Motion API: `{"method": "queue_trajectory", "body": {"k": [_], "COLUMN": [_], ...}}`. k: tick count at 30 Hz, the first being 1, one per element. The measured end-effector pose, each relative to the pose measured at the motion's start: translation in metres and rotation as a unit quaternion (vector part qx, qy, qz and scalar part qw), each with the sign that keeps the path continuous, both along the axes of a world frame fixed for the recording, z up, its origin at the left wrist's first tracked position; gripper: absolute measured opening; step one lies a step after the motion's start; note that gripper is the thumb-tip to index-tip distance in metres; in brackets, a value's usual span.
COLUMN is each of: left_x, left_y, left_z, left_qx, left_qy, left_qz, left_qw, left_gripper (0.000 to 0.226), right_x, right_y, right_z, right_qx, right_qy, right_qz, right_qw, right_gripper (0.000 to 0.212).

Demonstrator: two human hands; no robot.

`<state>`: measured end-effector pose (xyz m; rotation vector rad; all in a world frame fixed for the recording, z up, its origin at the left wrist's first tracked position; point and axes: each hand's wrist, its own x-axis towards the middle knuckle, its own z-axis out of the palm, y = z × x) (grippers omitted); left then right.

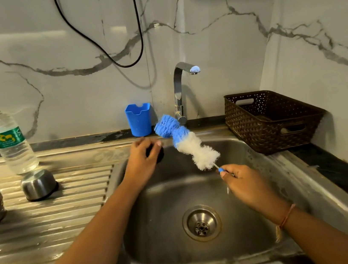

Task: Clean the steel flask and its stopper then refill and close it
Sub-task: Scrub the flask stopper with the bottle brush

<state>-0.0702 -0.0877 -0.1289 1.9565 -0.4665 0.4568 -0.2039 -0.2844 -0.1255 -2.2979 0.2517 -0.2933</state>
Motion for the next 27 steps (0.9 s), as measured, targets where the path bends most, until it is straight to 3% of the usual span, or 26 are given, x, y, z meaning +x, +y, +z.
{"method": "queue_trajectory", "body": {"k": [2,3,5,7,9,11,17,19,23,27], "left_x": [-0.012,-0.017,-0.017,-0.011,-0.009,-0.007,-0.013,-0.013,-0.009,-0.012], "left_y": [-0.005,-0.007,-0.008,-0.007,-0.003,0.000,-0.001,0.002,0.006,0.005], "left_z": [0.020,0.024,0.017,-0.003,-0.016,-0.017,-0.011,-0.014,-0.018,-0.015], "left_qx": [-0.078,-0.092,-0.036,0.057,0.049,-0.018,-0.176,-0.192,-0.204,-0.235], "left_qy": [-0.123,-0.151,-0.094,0.048,0.193,0.266,0.297,0.294,0.278,0.286], "left_qz": [0.041,0.050,0.031,0.016,-0.017,-0.061,-0.152,-0.179,-0.209,-0.210], "left_qw": [0.988,0.983,0.994,0.997,0.980,0.962,0.926,0.919,0.915,0.905], "left_gripper": [0.006,0.016,0.034,0.040,0.045,0.046,0.021,0.026,0.058,0.054], "right_x": [0.001,0.002,0.003,0.003,0.004,0.004,0.004,0.004,0.006,0.006], "right_y": [0.000,-0.001,-0.002,-0.003,-0.004,-0.004,-0.003,-0.003,-0.004,-0.006], "right_z": [0.000,0.000,-0.001,-0.002,-0.004,-0.005,-0.007,-0.009,-0.011,-0.010], "right_qx": [-0.005,-0.006,-0.002,0.003,0.009,0.013,0.007,0.009,0.015,0.015], "right_qy": [-0.006,-0.009,-0.010,-0.001,0.007,0.007,0.003,0.003,0.003,0.002], "right_qz": [0.000,-0.002,-0.005,-0.005,-0.004,-0.004,0.000,0.002,-0.003,-0.003], "right_qw": [1.000,1.000,1.000,1.000,1.000,1.000,1.000,1.000,1.000,1.000], "right_gripper": [0.027,0.027,0.026,0.026,0.026,0.027,0.030,0.030,0.030,0.032]}}
